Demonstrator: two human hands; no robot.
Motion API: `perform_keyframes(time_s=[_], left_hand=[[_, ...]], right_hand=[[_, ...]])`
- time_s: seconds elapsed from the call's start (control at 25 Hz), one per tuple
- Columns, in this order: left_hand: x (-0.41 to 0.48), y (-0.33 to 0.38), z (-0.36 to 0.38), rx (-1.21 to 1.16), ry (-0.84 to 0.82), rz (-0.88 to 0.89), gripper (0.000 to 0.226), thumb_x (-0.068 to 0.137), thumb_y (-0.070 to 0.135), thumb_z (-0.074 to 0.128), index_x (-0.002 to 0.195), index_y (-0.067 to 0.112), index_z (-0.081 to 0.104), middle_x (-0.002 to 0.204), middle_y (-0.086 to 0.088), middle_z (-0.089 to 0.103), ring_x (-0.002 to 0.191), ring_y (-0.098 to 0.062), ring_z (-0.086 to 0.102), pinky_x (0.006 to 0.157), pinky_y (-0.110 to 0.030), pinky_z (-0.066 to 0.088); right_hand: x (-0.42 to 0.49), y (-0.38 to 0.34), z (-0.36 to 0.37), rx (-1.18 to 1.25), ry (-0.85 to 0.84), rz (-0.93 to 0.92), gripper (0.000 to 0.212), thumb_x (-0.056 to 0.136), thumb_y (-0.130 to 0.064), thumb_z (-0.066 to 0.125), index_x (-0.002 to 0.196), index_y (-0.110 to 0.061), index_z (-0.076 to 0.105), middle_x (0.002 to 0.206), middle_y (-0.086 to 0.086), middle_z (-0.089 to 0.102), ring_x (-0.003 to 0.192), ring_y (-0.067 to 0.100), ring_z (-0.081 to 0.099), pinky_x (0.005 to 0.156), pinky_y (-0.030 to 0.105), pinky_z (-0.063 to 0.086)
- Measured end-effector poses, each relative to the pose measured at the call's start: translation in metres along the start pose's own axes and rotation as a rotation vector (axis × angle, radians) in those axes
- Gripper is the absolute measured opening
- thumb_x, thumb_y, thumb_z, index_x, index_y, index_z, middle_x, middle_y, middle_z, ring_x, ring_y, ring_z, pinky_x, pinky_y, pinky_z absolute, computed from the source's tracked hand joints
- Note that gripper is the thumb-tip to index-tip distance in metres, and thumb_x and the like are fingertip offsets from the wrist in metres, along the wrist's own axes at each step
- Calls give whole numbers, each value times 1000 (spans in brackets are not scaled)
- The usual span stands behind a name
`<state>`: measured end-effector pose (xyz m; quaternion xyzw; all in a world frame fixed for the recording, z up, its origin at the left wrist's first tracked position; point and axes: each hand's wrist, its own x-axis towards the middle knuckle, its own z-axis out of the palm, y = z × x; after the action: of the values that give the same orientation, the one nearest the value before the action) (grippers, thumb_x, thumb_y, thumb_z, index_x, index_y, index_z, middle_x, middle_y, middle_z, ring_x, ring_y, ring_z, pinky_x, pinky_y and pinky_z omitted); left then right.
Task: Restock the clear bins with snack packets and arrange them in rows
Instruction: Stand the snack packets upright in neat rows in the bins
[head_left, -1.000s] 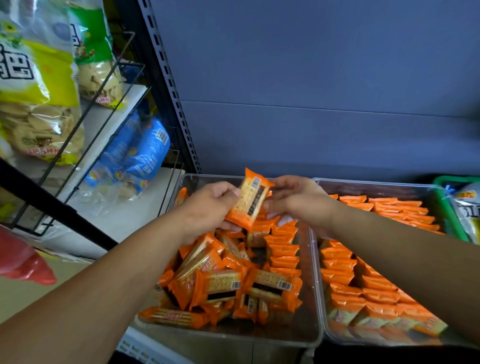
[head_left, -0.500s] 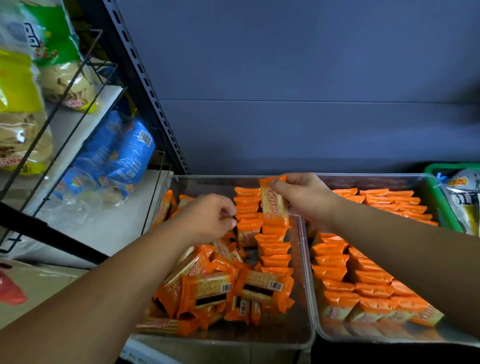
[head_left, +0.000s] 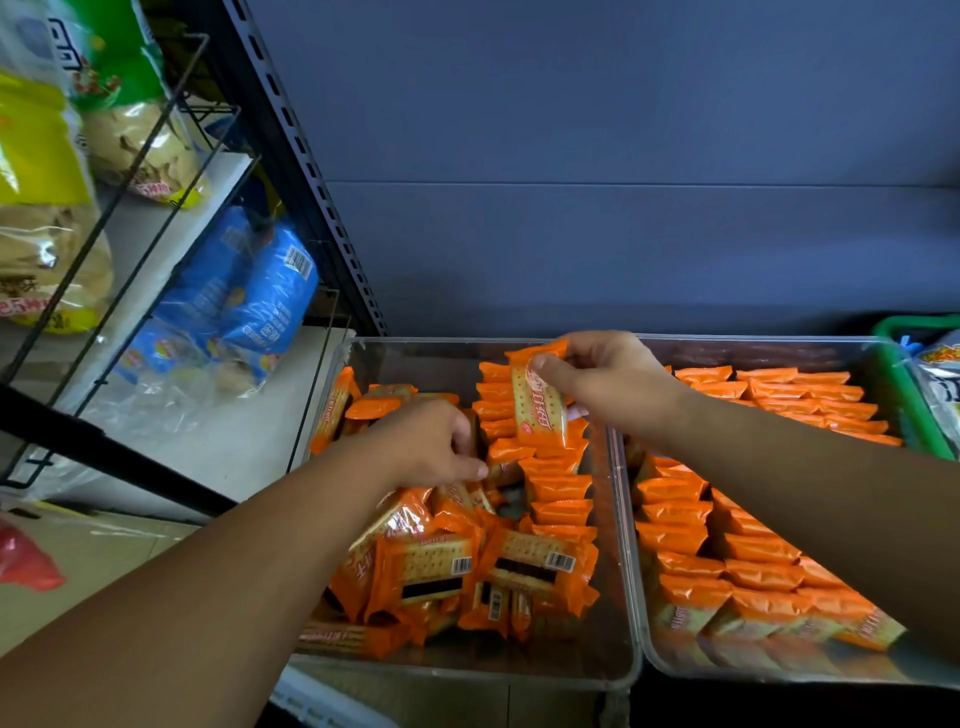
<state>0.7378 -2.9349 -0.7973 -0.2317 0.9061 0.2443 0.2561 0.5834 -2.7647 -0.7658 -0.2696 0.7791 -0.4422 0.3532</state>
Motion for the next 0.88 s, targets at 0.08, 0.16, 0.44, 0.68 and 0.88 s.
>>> perform_keyframes(time_s=[0.08, 0.16, 0.44, 0.68, 0.88], left_hand=[[-1, 3, 1, -37, 64, 2, 39, 80, 63, 79, 72, 25, 71, 79, 4, 72, 78, -13, 68, 70, -36, 59], [-1, 13, 8, 87, 100, 13, 44, 80, 66, 75, 70, 24, 69, 74, 5, 70, 74, -16, 67, 69, -38, 61], [4, 23, 17, 205, 224, -78, 45, 97, 55, 63, 65, 24, 64, 69, 5, 63, 72, -19, 64, 60, -30, 49], [-22, 5, -31, 27, 393, -8, 8, 90, 34, 78, 84, 30, 75, 89, 13, 70, 87, -8, 67, 77, -34, 59], [-12, -19, -19, 39, 180, -37, 52, 96, 39, 71, 146, 33, 57, 157, 6, 48, 144, -20, 45, 117, -43, 42]], right_hand=[[2, -7, -2, 2, 55, -5, 30, 102, -39, 63, 99, -10, 73, 97, 14, 77, 83, 28, 76, 79, 45, 65], [1, -10, -4, 1, 87, 2, 30, 102, -38, 63, 97, -10, 73, 95, 16, 75, 73, 24, 71, 71, 40, 63], [-8, -12, -9, 192, -66, 56, 15, 97, -17, 72, 111, -12, 72, 98, 3, 80, 89, 16, 79, 80, 34, 66], [-6, -5, 9, 105, -60, 60, 16, 93, -13, 77, 107, -15, 70, 98, 1, 80, 88, 12, 78, 81, 34, 65], [-2, -1, 5, 111, 12, 50, 16, 93, -13, 77, 107, -14, 68, 100, 2, 79, 89, 14, 79, 81, 37, 66]])
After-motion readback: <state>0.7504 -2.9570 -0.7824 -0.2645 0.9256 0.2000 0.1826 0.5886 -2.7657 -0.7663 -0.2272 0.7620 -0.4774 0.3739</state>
